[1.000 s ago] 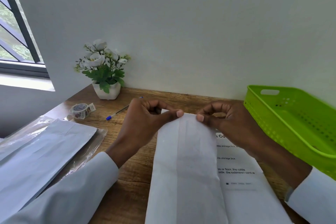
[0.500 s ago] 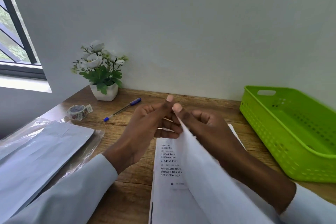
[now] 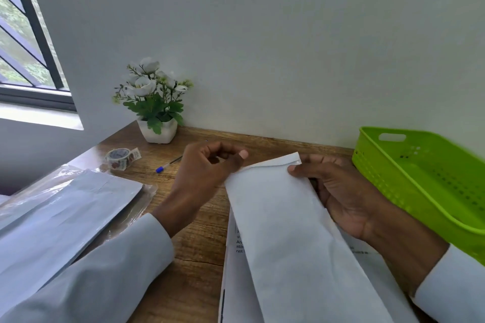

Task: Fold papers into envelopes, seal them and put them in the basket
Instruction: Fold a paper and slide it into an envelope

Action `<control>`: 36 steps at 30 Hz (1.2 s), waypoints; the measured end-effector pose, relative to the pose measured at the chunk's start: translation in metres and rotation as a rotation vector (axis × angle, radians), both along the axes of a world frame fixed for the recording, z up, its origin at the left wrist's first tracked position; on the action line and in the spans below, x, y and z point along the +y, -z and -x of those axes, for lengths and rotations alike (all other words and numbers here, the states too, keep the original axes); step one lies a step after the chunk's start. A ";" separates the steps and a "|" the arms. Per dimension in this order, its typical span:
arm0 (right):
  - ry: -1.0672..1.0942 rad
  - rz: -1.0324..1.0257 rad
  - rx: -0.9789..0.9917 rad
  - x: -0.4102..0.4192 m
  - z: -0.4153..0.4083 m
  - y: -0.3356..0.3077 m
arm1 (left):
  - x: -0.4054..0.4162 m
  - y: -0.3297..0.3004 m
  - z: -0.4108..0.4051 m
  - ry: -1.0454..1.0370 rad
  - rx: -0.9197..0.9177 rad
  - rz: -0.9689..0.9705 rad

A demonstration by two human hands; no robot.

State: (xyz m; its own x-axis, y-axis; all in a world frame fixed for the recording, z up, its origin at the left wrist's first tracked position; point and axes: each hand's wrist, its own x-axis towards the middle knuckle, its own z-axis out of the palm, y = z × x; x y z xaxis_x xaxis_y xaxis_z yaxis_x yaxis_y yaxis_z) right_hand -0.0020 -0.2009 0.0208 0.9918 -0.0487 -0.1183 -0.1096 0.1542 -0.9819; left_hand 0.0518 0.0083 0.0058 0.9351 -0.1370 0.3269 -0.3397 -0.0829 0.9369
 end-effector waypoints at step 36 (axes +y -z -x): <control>-0.029 0.705 -0.346 -0.010 -0.007 0.006 | -0.005 0.004 0.002 0.294 0.077 -0.161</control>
